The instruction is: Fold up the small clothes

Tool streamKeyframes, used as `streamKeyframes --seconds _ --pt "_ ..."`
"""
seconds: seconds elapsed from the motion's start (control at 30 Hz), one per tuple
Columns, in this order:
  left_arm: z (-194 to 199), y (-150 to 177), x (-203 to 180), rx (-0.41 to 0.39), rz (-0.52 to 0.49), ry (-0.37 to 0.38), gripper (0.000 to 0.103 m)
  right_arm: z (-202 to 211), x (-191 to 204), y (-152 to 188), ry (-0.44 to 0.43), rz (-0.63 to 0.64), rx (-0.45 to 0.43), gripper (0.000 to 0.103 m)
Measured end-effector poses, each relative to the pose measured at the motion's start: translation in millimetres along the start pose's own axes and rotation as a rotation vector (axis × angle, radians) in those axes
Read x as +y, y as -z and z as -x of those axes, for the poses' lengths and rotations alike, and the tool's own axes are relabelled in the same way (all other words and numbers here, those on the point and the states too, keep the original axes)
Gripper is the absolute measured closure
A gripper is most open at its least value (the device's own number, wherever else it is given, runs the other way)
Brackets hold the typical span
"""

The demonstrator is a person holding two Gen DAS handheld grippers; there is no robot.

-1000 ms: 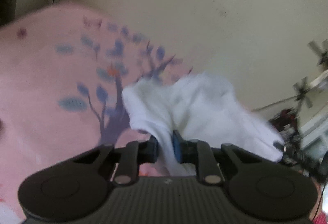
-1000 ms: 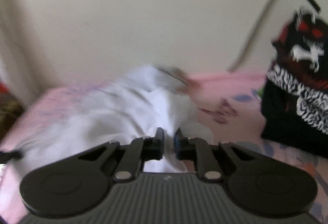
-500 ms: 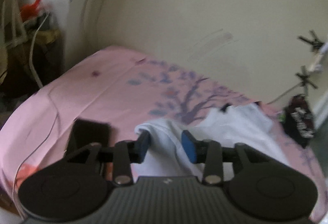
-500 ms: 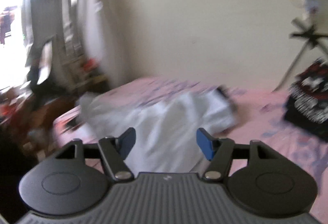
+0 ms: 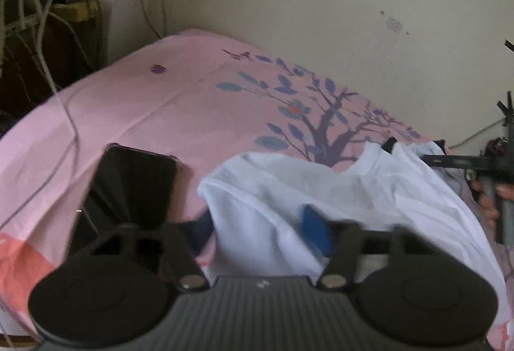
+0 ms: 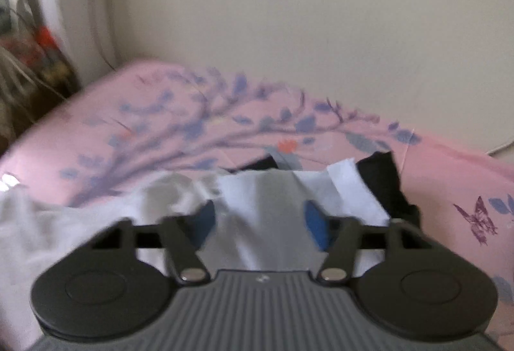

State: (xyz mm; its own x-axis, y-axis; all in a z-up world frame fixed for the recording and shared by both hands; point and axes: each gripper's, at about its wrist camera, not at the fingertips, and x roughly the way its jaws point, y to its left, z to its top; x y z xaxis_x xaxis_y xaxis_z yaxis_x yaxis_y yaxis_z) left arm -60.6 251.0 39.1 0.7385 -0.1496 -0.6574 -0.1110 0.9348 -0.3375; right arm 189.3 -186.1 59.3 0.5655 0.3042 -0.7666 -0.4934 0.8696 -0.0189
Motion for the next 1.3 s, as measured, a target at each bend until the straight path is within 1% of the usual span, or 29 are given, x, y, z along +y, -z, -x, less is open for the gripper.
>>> streamKeyframes --seconds 0.03,0.1,0.17,0.23,0.27,0.4,0.43,0.5,0.57,0.63,0.73,0.8,0.87,0.93,1.0,1.07,1.13,1.17,1.23,1.3 --pt "-1.7 -0.4 -1.2 0.005 -0.013 -0.002 0.090 3.3 -3.4 -0.8 0.007 -0.014 -0.007 0.103" --pt "2.6 -3.7 -2.8 -0.024 -0.038 -0.011 0.092 34.5 -7.2 -1.2 0.044 -0.019 -0.102 0.103" --pt "19.6 -11.0 -7.4 -0.086 -0.063 0.008 0.093 86.6 -19.0 0.1 0.070 -0.052 -0.219 0.103" --pt "43.0 -19.4 -15.4 -0.170 -0.085 0.037 0.094 148.1 -30.7 2.3 0.068 -0.105 -0.343 0.103" --pt "55.8 -23.7 -20.0 -0.213 -0.096 0.051 0.094 184.3 -33.5 6.2 0.084 -0.111 -0.413 0.103" --pt "125.9 -42.8 -46.8 -0.442 -0.152 0.069 0.094 314.8 -31.4 26.7 0.118 -0.116 -0.670 0.103" --pt "150.4 -48.6 -54.1 -0.515 -0.162 0.076 0.094 347.4 -28.4 33.1 0.124 -0.121 -0.732 0.103" --pt "192.9 -57.1 -66.6 -0.630 -0.178 0.098 0.094 402.5 -20.2 45.5 0.133 -0.123 -0.844 0.103" --pt "238.1 -63.1 -84.5 -0.756 -0.218 0.104 0.094 454.1 -9.1 57.9 0.136 -0.109 -0.953 0.103" --pt "278.0 -65.7 -103.0 -0.868 -0.261 0.095 0.094 494.4 3.1 68.3 0.148 -0.090 -1.039 0.103" --pt "328.1 -69.7 -128.6 -1.002 -0.313 0.080 0.094 543.7 20.5 77.9 0.167 -0.072 -1.143 0.103" --pt "350.7 -73.5 -141.4 -1.073 -0.336 0.068 0.094 560.7 26.9 77.1 0.188 -0.072 -1.191 0.103" --pt "363.5 -81.6 -151.8 -1.121 -0.357 0.058 0.094 572.0 31.4 78.6 0.207 -0.066 -1.221 0.103" --pt "365.1 -92.9 -162.8 -1.129 -0.368 0.035 0.094 575.6 29.7 76.8 0.199 -0.077 -1.223 0.103" --pt "354.0 -108.6 -172.1 -1.095 -0.374 0.012 0.094 566.2 19.1 69.6 0.188 -0.100 -1.195 0.103" --pt "322.9 -120.5 -175.9 -1.029 -0.365 -0.014 0.094 544.3 3.5 60.2 0.169 -0.111 -1.140 0.103" --pt "279.2 -137.8 -176.7 -0.940 -0.353 -0.034 0.094 513.4 -11.3 50.4 0.168 -0.137 -1.068 0.103" --pt "252.9 -145.1 -175.3 -0.885 -0.341 -0.040 0.094 489.6 -20.3 45.1 0.170 -0.160 -1.018 0.103" --pt "192.9 -159.6 -170.9 -0.766 -0.320 -0.049 0.094 442.6 -40.1 33.8 0.183 -0.197 -0.926 0.103" --pt "121.1 -170.8 -165.5 -0.636 -0.301 -0.061 0.094 380.7 -63.9 24.6 0.214 -0.242 -0.817 0.103"
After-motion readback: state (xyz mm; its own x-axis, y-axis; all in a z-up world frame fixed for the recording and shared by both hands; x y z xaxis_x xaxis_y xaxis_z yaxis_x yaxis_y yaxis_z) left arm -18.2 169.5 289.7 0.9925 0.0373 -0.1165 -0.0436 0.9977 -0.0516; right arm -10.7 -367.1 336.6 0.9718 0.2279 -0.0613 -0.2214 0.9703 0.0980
